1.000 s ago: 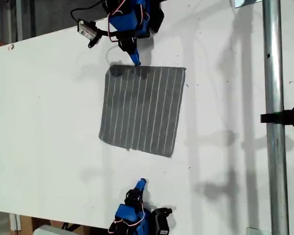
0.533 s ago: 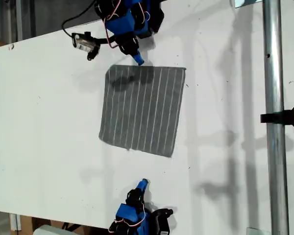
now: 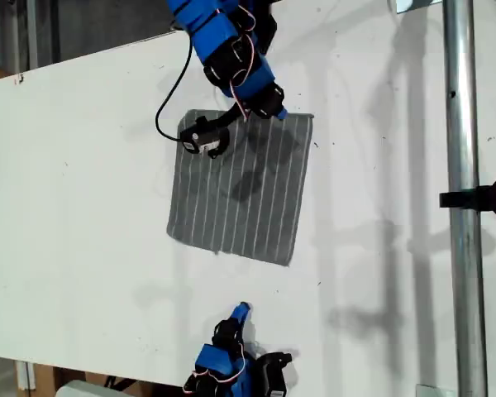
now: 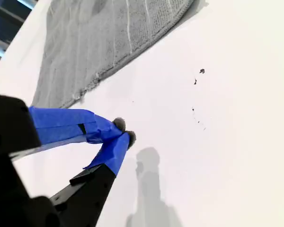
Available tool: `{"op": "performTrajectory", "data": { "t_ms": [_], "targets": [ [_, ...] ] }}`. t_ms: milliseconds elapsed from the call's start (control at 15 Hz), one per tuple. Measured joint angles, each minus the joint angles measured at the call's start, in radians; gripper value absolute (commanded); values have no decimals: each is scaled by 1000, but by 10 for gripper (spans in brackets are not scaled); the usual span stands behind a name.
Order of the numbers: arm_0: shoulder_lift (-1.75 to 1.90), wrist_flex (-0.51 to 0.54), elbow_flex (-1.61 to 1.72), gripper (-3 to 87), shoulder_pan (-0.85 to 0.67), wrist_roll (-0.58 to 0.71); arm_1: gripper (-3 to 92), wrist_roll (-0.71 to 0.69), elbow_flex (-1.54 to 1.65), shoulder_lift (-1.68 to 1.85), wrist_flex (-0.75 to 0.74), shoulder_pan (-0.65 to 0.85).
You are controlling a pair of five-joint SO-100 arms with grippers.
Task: Grasp corners of a towel and fold twice.
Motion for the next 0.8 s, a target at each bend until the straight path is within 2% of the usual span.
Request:
{"op": "performTrajectory", "data": {
  "t_ms": [133,467,800],
  "targets": [
    [0,0,0,-26,0,0,369,3,-17,-2,0,-28],
    [0,0,0,-26,0,0,392,8,64,-9,-51,-31],
    [0,0,0,-26,0,0,377,84,322,-112,-253,-31]
  ]
}}
